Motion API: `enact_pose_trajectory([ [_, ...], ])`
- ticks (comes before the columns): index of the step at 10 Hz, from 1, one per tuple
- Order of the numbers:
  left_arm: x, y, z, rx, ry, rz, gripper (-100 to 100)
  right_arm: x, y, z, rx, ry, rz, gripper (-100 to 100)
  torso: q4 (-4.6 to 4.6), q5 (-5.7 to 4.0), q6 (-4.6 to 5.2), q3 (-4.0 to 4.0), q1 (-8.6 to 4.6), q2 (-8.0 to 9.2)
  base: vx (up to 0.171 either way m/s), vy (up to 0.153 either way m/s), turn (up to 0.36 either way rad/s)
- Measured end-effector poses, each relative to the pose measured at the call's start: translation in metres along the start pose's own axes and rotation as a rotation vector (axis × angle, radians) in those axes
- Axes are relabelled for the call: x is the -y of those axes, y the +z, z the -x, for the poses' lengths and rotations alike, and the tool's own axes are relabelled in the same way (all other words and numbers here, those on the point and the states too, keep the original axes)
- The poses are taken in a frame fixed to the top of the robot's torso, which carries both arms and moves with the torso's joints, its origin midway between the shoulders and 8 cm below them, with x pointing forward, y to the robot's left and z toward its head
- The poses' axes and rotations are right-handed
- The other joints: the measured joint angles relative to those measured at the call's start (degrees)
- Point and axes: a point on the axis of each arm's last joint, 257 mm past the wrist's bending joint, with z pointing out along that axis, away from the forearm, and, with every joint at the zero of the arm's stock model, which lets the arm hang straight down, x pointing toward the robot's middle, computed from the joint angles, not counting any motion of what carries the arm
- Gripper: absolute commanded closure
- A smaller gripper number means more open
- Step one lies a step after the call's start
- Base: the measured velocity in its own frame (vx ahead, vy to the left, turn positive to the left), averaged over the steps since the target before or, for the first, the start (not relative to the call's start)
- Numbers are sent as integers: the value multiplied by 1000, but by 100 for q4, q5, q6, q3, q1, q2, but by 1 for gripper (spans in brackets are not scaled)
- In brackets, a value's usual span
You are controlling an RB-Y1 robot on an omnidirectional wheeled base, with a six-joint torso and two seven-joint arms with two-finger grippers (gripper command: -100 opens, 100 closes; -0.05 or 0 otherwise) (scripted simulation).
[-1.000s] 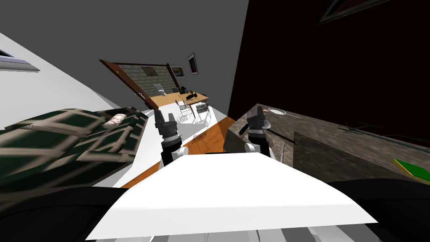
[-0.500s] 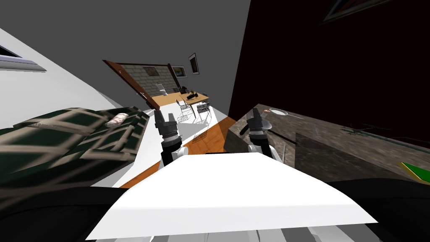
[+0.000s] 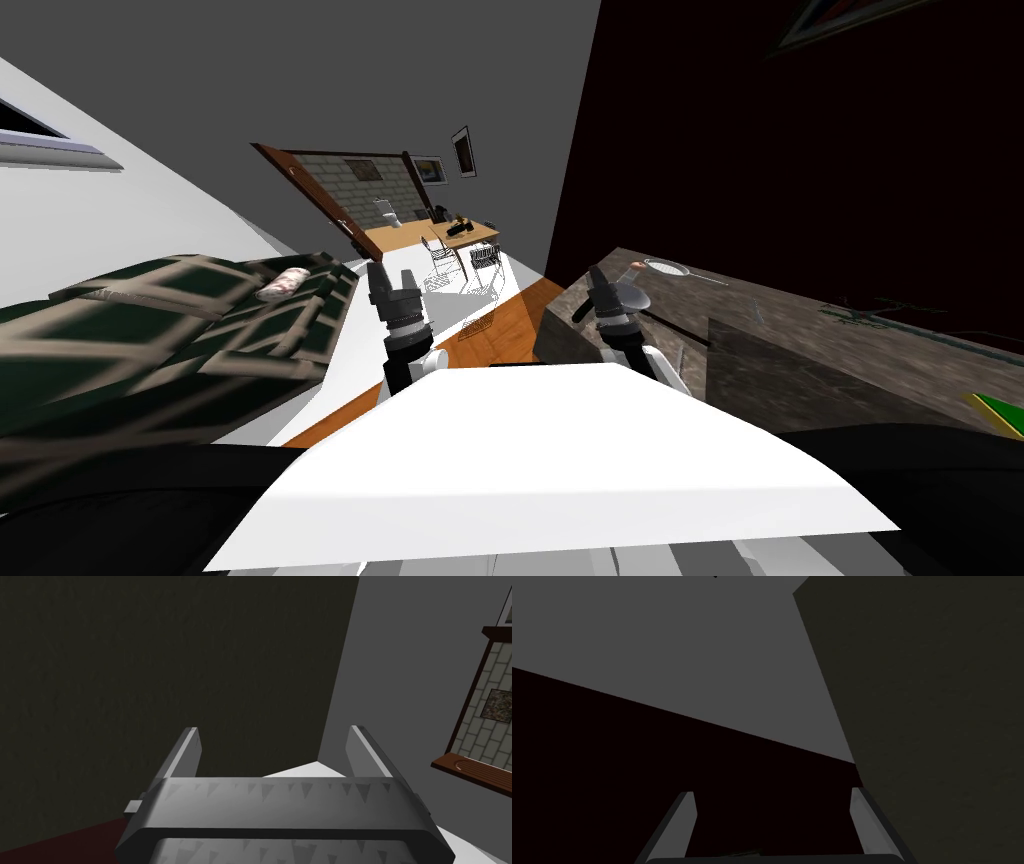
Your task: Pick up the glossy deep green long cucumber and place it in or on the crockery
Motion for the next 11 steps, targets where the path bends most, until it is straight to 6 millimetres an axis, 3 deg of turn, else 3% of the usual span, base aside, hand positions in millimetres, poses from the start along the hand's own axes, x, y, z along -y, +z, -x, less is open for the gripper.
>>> enact_pose_trajectory([
  [11, 0, 0, 0, 0, 0, 0, 0, 20, -34, -42, -369, -473, 88, -100, 0, 0, 0, 1, 2, 1, -2, 6, 16],
])
